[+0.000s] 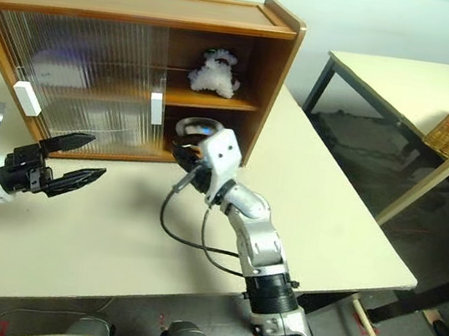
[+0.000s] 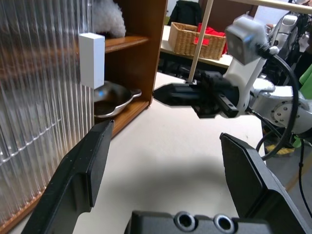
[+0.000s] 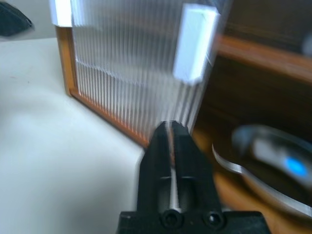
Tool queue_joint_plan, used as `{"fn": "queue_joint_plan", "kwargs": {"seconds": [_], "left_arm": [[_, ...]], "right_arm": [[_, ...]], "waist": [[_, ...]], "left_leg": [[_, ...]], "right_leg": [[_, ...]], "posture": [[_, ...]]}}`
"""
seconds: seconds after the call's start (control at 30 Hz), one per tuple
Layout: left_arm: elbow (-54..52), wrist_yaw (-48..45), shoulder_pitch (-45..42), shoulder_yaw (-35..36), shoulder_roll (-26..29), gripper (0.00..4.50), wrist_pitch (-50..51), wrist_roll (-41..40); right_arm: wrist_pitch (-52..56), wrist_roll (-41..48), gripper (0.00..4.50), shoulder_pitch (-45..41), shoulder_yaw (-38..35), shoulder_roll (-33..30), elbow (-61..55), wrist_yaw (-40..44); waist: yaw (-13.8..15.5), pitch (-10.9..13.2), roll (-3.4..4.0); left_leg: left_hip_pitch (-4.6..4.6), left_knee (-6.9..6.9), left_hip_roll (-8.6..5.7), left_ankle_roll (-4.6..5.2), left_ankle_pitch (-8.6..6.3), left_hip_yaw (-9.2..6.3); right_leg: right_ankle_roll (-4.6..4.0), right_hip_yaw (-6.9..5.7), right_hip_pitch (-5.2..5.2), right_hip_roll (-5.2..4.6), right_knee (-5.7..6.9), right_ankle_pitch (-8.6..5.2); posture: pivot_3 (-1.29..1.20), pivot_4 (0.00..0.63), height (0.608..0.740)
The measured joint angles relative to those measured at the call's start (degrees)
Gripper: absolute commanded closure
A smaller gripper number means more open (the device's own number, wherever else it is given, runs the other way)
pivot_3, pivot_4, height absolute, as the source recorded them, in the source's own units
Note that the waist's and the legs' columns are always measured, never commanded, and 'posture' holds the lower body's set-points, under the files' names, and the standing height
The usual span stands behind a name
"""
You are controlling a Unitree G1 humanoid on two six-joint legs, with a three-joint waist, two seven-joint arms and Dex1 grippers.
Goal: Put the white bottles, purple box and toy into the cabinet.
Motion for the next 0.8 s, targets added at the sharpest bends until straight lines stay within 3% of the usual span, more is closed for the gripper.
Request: {"fn": "queue_joint_plan", "kwargs": {"seconds": [0.4, 0.8], "left_arm": [[0.0, 0.1, 0.2, 0.0, 0.0, 0.0, 0.0, 0.4], [-0.1, 0.8, 0.2, 0.1, 0.0, 0.0, 0.0, 0.6]], "right_arm": [[-3.6, -4.9, 4.49, -10.3, 3.5, 12.2, 10.7, -6.0], [-9.5, -11.8, 4.49, -14.9, 2.2, 15.7, 22.1, -19.2]], "waist": [[0.3, 0.0, -0.05], [0.8, -0.1, -0.08]], "left_leg": [[-0.12, -0.23, 0.17, -0.03, -0.02, -0.43], [-0.18, -0.81, 0.43, -0.04, -0.02, -0.41]], "right_leg": [[-0.37, -0.05, -0.27, -0.02, 0.0, -0.13], [-0.57, -0.09, -0.63, -0.02, 0.0, 0.32]], "posture": [[0.04, 0.0, 0.74], [0.04, 0.0, 0.74]]}}
